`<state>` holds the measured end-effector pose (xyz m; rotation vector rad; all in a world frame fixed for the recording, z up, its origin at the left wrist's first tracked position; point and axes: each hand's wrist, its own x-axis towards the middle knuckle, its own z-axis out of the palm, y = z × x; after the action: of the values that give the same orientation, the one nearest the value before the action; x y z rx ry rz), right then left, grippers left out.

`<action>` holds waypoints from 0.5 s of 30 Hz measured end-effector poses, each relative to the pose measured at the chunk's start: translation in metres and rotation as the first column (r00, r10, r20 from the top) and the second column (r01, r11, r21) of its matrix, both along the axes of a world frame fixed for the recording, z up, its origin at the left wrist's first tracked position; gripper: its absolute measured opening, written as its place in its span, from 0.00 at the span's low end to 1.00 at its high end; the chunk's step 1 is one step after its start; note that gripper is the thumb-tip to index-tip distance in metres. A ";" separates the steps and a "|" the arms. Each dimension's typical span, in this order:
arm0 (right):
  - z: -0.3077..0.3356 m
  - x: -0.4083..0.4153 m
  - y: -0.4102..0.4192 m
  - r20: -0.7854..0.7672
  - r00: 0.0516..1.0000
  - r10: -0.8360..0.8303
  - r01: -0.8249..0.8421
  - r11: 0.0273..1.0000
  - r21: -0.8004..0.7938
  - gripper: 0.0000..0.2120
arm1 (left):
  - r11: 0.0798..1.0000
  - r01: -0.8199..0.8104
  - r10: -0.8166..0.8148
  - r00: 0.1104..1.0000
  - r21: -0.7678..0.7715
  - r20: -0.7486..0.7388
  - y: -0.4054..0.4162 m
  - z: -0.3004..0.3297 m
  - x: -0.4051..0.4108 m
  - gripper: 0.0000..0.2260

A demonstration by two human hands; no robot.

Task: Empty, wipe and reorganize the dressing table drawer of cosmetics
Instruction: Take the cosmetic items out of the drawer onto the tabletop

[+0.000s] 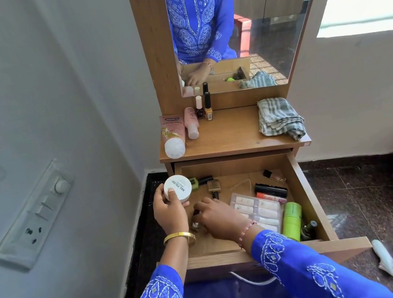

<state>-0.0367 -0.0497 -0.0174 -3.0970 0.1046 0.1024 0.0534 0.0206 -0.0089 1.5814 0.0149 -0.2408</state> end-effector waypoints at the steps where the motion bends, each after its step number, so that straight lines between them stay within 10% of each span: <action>1: 0.000 0.001 0.001 -0.004 1.000 0.003 -0.003 1.000 -0.006 0.16 | 1.000 -0.001 0.001 1.000 -0.001 0.005 0.000 0.000 -0.001 0.15; 15: -0.012 0.001 -0.005 -0.083 0.981 -0.175 0.177 0.984 0.013 0.23 | 1.000 -0.005 0.004 0.999 -0.027 -0.035 0.000 0.004 -0.002 0.14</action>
<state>-0.0356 -0.0551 -0.0293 -3.0461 0.3766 0.2226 0.0516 0.0205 -0.0051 1.5498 0.0427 -0.2638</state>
